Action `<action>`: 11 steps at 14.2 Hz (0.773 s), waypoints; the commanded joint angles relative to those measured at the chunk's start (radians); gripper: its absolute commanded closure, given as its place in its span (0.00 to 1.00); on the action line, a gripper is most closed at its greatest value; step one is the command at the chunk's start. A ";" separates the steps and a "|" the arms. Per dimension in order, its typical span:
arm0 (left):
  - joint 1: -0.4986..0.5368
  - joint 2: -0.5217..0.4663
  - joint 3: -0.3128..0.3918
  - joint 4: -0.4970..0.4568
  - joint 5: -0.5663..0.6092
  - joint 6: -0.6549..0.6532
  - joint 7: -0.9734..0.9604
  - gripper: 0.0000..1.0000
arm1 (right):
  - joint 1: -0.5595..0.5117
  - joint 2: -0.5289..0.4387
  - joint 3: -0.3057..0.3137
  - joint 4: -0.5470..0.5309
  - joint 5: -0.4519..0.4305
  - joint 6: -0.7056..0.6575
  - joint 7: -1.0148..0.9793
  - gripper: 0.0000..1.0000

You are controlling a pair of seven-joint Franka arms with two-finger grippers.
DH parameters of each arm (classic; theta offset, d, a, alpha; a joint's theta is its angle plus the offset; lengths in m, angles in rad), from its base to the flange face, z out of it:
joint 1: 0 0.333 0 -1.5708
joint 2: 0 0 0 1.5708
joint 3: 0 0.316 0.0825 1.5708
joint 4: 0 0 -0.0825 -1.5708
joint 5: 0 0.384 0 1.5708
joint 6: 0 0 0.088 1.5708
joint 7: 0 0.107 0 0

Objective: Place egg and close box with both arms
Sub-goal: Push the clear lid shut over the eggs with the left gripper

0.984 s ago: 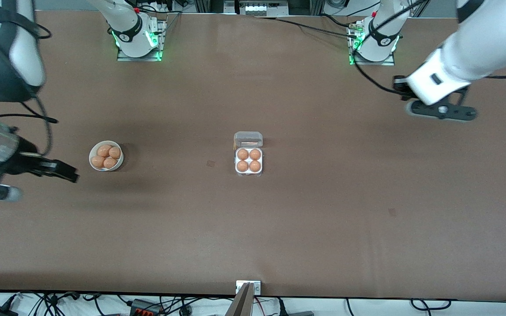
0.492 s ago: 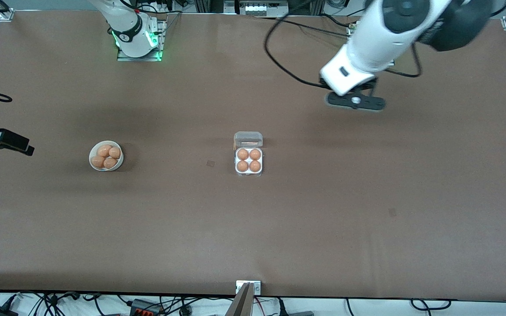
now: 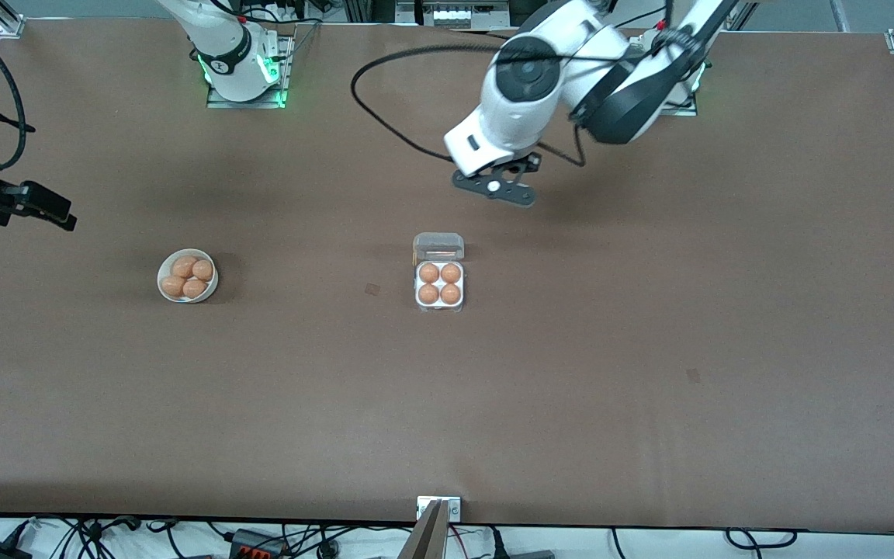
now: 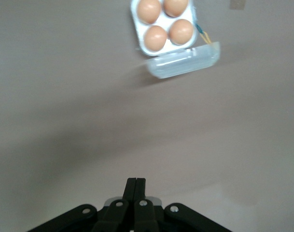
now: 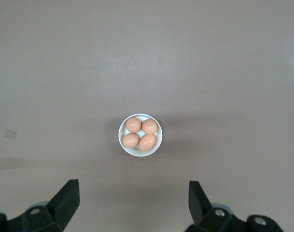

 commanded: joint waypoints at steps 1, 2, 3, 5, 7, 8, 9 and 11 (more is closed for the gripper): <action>-0.029 0.093 -0.006 0.019 0.065 0.109 -0.027 0.99 | -0.008 -0.032 0.000 -0.025 -0.008 0.002 -0.018 0.00; -0.046 0.125 -0.006 0.020 0.093 0.149 -0.040 0.99 | -0.008 -0.032 0.000 -0.025 -0.008 0.005 -0.018 0.00; -0.056 0.159 -0.003 0.019 0.124 0.184 -0.082 0.99 | -0.008 -0.032 0.000 -0.025 -0.006 0.003 -0.018 0.00; -0.082 0.223 0.000 0.019 0.218 0.264 -0.153 0.99 | -0.008 -0.032 0.000 -0.025 -0.003 0.005 -0.018 0.00; -0.092 0.266 0.005 0.020 0.317 0.319 -0.222 0.99 | -0.006 -0.032 0.003 -0.025 -0.009 0.009 -0.018 0.00; -0.092 0.294 0.005 0.023 0.357 0.355 -0.245 0.99 | -0.006 -0.032 0.003 -0.016 -0.008 0.011 -0.018 0.00; -0.092 0.312 0.007 0.026 0.381 0.391 -0.262 0.99 | -0.005 -0.028 0.003 -0.005 -0.009 0.005 -0.018 0.00; -0.091 0.323 0.020 0.034 0.427 0.448 -0.274 0.99 | -0.003 -0.029 0.006 -0.002 -0.012 0.002 -0.018 0.00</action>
